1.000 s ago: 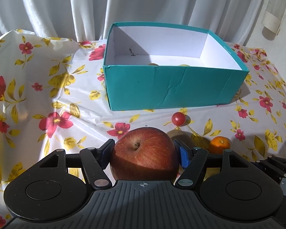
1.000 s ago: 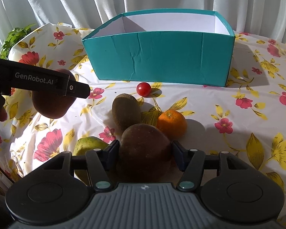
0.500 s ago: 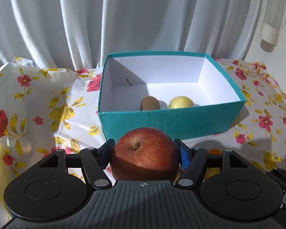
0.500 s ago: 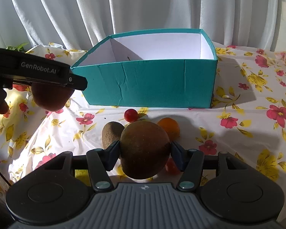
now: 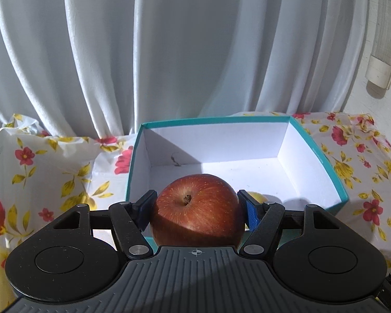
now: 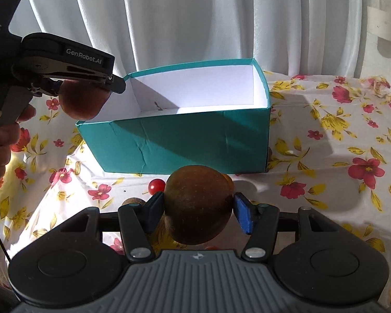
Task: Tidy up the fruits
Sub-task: 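Lower the red apple into the box and open the left tool while the right tool carries its apple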
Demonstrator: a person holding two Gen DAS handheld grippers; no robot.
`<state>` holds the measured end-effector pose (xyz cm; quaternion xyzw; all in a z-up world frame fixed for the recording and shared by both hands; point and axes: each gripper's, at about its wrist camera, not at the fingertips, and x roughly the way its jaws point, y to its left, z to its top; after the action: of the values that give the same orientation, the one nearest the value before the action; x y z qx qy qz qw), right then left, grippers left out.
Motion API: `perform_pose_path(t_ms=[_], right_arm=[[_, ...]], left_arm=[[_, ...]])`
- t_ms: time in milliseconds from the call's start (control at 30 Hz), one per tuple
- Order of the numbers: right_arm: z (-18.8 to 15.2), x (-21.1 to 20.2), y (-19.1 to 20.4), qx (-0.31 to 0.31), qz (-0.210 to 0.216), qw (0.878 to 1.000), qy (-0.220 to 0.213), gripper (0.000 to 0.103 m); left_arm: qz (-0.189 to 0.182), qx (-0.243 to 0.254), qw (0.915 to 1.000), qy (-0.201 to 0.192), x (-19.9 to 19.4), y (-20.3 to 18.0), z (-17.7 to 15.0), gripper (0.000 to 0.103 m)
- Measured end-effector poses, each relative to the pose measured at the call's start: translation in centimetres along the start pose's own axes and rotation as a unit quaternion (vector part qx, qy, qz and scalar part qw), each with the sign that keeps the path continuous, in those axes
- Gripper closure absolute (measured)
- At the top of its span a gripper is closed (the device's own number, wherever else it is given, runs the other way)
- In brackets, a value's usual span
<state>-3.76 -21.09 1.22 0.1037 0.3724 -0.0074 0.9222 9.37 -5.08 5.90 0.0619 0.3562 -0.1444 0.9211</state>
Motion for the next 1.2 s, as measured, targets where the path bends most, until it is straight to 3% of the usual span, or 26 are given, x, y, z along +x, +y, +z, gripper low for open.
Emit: perform_pose_path(t_ms=[233,433,833,1200], right_arm=[[1.0,0.0,-0.9,0.013,-0.011,1.0,-0.014,0.046],[1.4,-0.3,-1.3,0.018,-0.019,0.999,-0.025,0.046],[1.7,-0.4,-1.8,0.03,-0.031,0.998,-0.035,0.046],[1.8,-0.9,-1.9,0.033,-0.035,0.998,-0.043,0.046]], left_arm=[[0.028,0.003,0.9995,-0.018,3.1,-0.2,1.5,0.031],[0.052,0.008,0.9986,-0.003,6.6,-0.2,1.4,0.031],[0.053,0.013,0.9978,0.037,10.9,-0.5,0.8,0.031],[0.062,0.01,0.9964,0.056,12.2,-0.3,0.6,0.031]])
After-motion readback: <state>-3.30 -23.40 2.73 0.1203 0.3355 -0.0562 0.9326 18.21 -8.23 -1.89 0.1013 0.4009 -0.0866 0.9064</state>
